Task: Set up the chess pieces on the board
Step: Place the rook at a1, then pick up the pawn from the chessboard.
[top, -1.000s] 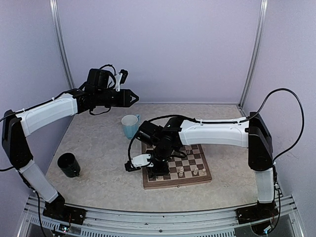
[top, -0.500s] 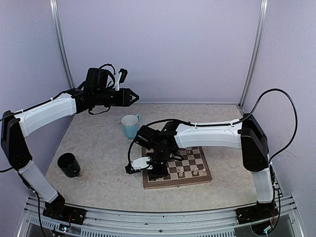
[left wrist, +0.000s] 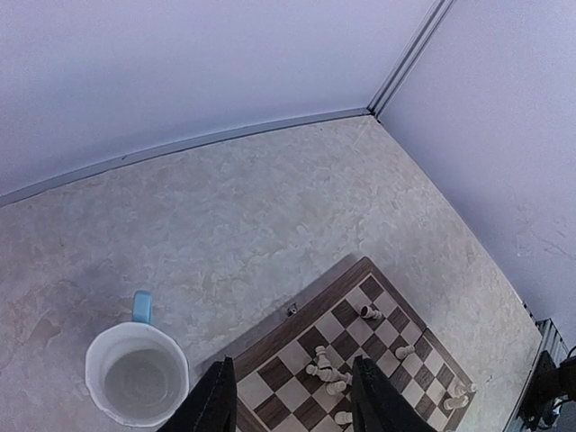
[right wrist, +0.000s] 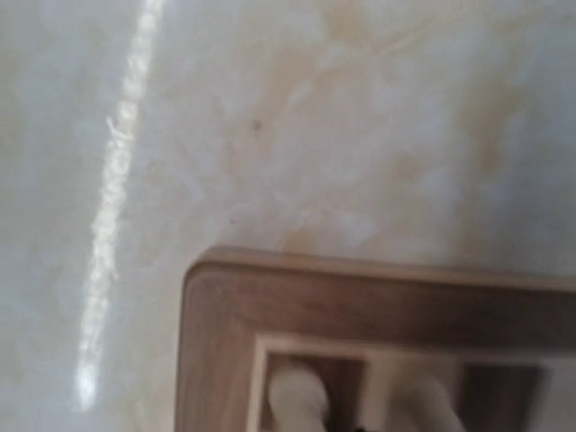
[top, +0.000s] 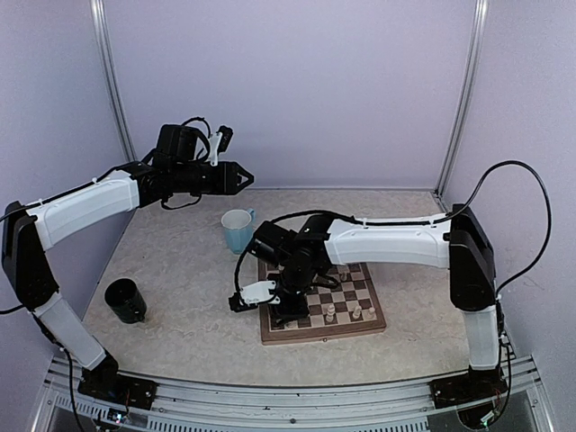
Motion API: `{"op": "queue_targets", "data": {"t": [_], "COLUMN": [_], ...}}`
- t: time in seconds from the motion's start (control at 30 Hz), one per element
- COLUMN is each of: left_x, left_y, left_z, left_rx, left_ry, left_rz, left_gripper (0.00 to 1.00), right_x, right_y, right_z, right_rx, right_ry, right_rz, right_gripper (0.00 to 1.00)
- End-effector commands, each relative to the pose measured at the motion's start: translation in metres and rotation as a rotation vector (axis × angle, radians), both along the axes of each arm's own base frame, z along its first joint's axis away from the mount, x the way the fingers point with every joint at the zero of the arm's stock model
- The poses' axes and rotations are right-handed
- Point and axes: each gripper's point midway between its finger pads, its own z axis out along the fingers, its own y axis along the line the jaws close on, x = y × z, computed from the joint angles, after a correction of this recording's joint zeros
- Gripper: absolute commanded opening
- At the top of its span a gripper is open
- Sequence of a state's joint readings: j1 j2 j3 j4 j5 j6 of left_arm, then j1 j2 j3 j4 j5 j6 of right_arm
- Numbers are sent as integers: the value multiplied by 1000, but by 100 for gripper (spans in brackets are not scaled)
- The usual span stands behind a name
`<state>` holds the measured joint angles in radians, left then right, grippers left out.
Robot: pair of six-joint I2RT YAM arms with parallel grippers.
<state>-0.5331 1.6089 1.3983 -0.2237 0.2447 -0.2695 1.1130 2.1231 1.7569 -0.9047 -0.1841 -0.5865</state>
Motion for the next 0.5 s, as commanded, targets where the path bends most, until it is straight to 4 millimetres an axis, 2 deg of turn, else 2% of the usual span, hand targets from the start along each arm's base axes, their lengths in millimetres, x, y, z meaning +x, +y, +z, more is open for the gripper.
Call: {"op": "queue_targets", "data": {"t": [0.0, 0.1, 0.27, 0.33, 0.47], "left_x": [-2, -5, -6, -6, -6], "left_y": [3, 0, -3, -3, -4], "left_z": [15, 17, 16, 15, 11], "left_rx": [-27, -42, -55, -55, -52], "left_ry": [-38, -36, -25, -23, -14], "left_rz": [-2, -23, -35, -36, -40], "left_gripper": [44, 44, 44, 44, 44], "right_x": [26, 63, 123, 140, 142], "right_y": [-27, -70, -143, -163, -174], "right_z": [74, 73, 54, 48, 32], "right_rx": [163, 165, 185, 202, 191], "right_ry": [-47, -72, -65, -44, -7], "right_rz": [-54, -176, -427, -507, -533], "right_gripper": [31, 31, 32, 39, 41]}}
